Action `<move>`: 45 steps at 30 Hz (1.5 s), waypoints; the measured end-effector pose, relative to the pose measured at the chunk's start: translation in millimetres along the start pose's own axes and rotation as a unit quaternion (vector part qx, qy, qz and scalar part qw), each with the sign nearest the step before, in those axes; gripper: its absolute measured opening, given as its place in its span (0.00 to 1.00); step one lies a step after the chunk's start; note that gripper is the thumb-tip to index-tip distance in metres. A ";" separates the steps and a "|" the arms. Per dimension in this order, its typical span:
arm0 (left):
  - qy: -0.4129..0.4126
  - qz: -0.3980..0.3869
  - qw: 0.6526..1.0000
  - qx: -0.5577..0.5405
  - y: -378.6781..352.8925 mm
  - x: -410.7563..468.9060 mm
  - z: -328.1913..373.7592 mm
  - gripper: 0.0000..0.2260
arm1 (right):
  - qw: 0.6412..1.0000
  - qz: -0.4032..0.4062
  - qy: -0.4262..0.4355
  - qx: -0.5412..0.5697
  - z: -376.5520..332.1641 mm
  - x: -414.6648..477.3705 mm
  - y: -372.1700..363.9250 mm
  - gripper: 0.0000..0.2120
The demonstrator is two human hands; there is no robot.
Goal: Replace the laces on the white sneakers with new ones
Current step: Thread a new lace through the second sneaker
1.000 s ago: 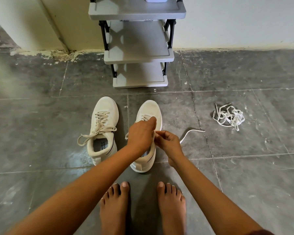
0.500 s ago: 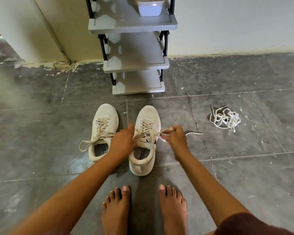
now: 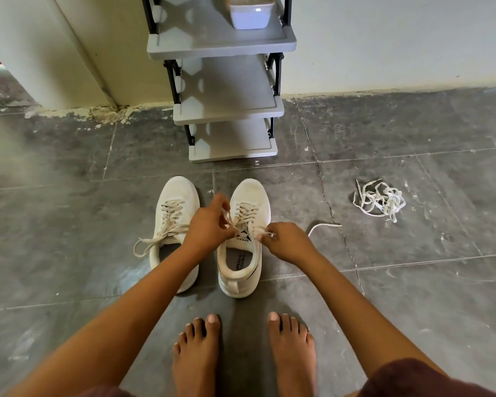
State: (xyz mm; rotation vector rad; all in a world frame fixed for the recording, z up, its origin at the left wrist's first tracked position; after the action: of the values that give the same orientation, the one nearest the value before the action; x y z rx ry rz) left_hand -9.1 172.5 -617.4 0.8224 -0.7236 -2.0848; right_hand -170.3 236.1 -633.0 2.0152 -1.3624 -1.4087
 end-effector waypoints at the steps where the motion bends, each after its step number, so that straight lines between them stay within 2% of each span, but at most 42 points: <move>1: -0.012 -0.002 1.000 -0.006 0.3 0.0 2.1 0.22 | 1.000 0.008 0.012 0.001 -0.4 -0.7 -2.9 0.15; 4: -0.014 -0.004 1.000 0.007 -1.5 -0.2 1.1 0.25 | 0.995 0.043 0.054 0.069 0.3 -2.4 3.7 0.12; 8: 0.045 0.000 0.999 0.030 -4.2 -1.6 -11.2 0.22 | 0.991 0.055 0.056 0.105 0.1 -0.2 5.4 0.11; 10: 0.071 -0.005 0.997 0.027 -5.8 -2.9 -18.7 0.21 | 0.976 0.075 0.054 0.197 -1.1 -3.9 1.7 0.09; 11: 0.084 -0.005 0.996 0.018 -6.2 -3.2 -22.5 0.21 | 0.954 0.099 0.051 0.280 1.5 -7.8 5.4 0.10; 12: 0.095 -0.005 0.995 0.011 -6.2 -3.4 -25.5 0.20 | 0.913 0.129 0.053 0.383 5.5 -13.7 13.2 0.12; 13: 0.105 -0.005 0.994 0.008 -5.6 -3.9 -27.2 0.20 | 0.852 0.160 0.079 0.492 9.4 -20.6 24.3 0.13; 14: 0.111 -0.008 0.994 0.010 -5.6 -3.8 -27.6 0.20 | 0.774 0.184 0.131 0.591 13.4 -26.9 38.8 0.14; 16: 0.113 -0.022 0.993 0.015 -7.5 -2.4 -25.3 0.20 | 0.613 0.166 0.239 0.735 16.0 -35.4 63.0 0.13; 17: 0.109 -0.033 0.993 0.021 -9.3 -1.5 -22.6 0.19 | 0.573 0.141 0.265 0.762 13.2 -38.0 67.3 0.13; 18: 0.102 -0.043 0.993 0.031 -10.9 -0.3 -18.9 0.19 | 0.580 0.120 0.265 0.761 8.2 -39.1 67.0 0.13; 19: 0.096 -0.050 0.993 0.045 -12.0 -0.1 -16.0 0.18 | 0.625 0.109 0.241 0.735 3.4 -37.9 62.3 0.14; 21: 0.080 -0.049 0.993 0.076 -11.7 -0.4 -10.2 0.17 | 0.761 0.106 0.158 0.621 -1.3 -32.1 49.2 0.12; 22: 0.070 -0.043 0.993 0.089 -10.7 -0.9 -7.1 0.16 | 0.812 0.107 0.112 0.562 0.6 -28.9 42.7 0.11; 23: 0.058 -0.034 0.993 0.100 -9.7 -1.4 -4.3 0.14 | 0.842 0.108 0.069 0.525 6.3 -24.3 35.8 0.09; 24: 0.047 -0.025 0.992 0.111 -8.8 -1.5 -1.3 0.12 | 0.855 0.102 0.029 0.507 14.4 -20.0 29.1 0.08; 26: 0.033 -0.017 0.992 0.124 -8.1 -1.6 2.0 0.09 | 0.864 0.064 -0.040 0.497 31.0 -12.2 11.4 0.07; 29: 0.039 -0.030 0.992 0.118 -7.2 0.8 2.4 0.08 | 0.902 0.011 -0.109 0.418 53.3 -3.5 -13.4 0.04; 32: 0.045 -0.042 0.992 0.111 -6.5 2.8 1.1 0.09 | 0.936 -0.001 -0.138 0.325 68.8 1.9 -23.9 0.12; 34: 0.046 -0.046 0.993 0.097 -6.7 3.8 -1.8 0.09 | 0.949 0.001 -0.159 0.271 77.7 4.4 -23.1 0.11; 35: 0.046 -0.046 0.994 0.087 -7.2 4.2 -4.0 0.09 | 0.953 0.005 -0.178 0.247 82.8 5.5 -21.1 0.07; 36: 0.046 -0.043 0.995 0.078 -6.3 3.4 -6.1 0.09 | 0.955 0.013 -0.198 0.222 86.2 6.0 -17.0 0.05; 41: 0.036 -0.030 0.997 0.061 -7.8 5.0 -10.4 0.12 | 0.939 0.114 -0.278 0.168 109.1 14.9 5.6 0.15; 45: 0.032 -0.029 0.998 0.054 -7.9 5.9 -11.6 0.12 | 0.918 0.143 -0.328 0.172 130.3 24.1 11.3 0.20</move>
State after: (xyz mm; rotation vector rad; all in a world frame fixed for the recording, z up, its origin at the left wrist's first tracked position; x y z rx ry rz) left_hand -6.9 169.5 -632.2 0.9759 -0.7915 -2.0749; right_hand -286.5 241.6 -697.7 1.4576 -2.2126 -1.8905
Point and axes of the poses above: each hand's wrist, its own x-axis towards the middle knuckle, its own y-axis out of the back of the hand, z = x × y, the point moved 5 cm from there along x, towards the middle knuckle, and after that the axes turned 15 degrees about -z, right-handed, at the moved point
